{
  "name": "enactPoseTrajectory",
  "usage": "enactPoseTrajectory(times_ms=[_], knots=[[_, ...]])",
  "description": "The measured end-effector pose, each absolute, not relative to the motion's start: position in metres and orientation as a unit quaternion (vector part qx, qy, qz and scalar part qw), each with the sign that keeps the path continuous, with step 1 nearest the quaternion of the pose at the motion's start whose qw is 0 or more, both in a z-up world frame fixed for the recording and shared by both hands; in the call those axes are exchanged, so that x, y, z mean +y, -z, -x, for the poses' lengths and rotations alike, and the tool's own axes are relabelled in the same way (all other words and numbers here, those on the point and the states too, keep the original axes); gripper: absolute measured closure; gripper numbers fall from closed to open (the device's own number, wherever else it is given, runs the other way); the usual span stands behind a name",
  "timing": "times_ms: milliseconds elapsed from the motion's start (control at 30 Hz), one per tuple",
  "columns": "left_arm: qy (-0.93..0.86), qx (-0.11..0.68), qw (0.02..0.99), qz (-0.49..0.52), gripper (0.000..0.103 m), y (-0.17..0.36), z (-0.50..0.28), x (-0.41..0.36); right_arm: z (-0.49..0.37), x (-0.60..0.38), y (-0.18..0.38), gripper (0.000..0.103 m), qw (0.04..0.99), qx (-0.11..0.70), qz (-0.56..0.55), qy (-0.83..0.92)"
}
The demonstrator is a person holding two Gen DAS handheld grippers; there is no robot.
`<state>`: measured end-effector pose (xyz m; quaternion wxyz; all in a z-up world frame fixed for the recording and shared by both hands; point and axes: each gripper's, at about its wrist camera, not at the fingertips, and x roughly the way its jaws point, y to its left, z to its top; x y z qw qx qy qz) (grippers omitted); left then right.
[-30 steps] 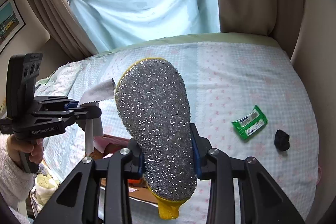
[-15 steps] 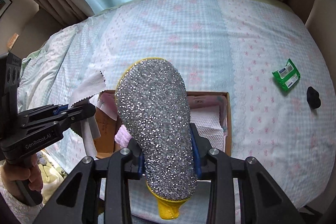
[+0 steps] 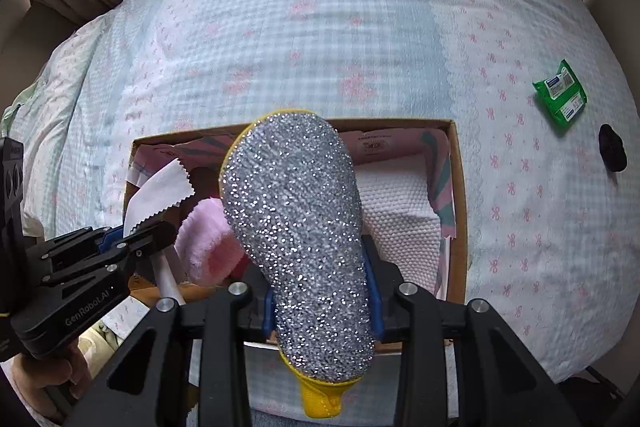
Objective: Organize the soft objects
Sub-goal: 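Lower the cloth and sponge into the box and open both tools, then move both tools back over the green wet-wipe pack and black pompom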
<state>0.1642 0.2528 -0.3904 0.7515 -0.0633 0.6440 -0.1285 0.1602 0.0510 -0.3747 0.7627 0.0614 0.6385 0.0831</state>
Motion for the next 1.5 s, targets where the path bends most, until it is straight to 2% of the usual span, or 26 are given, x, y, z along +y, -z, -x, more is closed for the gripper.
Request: enactPoseTrajectory(times_ms=[100, 133, 167, 200, 233, 267, 600, 900, 1167, 1500], knots=[[0.129, 0.649, 0.748, 0.054, 0.087, 0.39, -0.166, 0.25, -0.166, 0.054, 0.388, 0.044, 0.748, 0.655, -0.065, -0.082], [0.126, 0.65, 0.748, 0.045, 0.084, 0.389, -0.167, 0.248, -0.167, 0.055, 0.39, 0.021, 0.749, 0.654, -0.071, -0.082], [0.124, 0.65, 0.749, 0.032, 0.077, 0.387, -0.166, 0.247, -0.167, 0.054, 0.391, 0.01, 0.752, 0.649, -0.079, -0.083], [0.127, 0.648, 0.751, 0.022, 0.031, 0.386, -0.166, 0.246, -0.167, 0.053, 0.39, 0.009, 0.755, 0.645, -0.087, -0.084], [0.129, 0.648, 0.75, 0.014, 0.005, 0.386, -0.165, 0.245, -0.166, 0.051, 0.389, 0.009, 0.759, 0.639, -0.096, -0.086], [0.131, 0.644, 0.753, 0.011, 0.0, 0.387, -0.164, 0.245, -0.165, 0.048, 0.387, 0.009, 0.761, 0.634, -0.104, -0.088], [0.128, 0.653, 0.747, 0.005, 0.0, 0.394, -0.153, 0.243, -0.161, 0.027, 0.388, 0.009, 0.767, 0.617, -0.151, -0.087], [0.117, 0.644, 0.756, 0.008, 0.0, 0.373, -0.145, 0.245, -0.156, 0.024, 0.38, 0.009, 0.772, 0.612, -0.145, -0.091], [0.099, 0.613, 0.784, -0.013, 0.0, 0.31, -0.137, 0.242, -0.146, 0.027, 0.336, 0.009, 0.789, 0.591, -0.132, -0.105], [0.092, 0.539, 0.836, -0.045, 0.0, 0.205, -0.124, 0.225, -0.115, 0.011, 0.23, 0.009, 0.84, 0.53, -0.094, -0.07]])
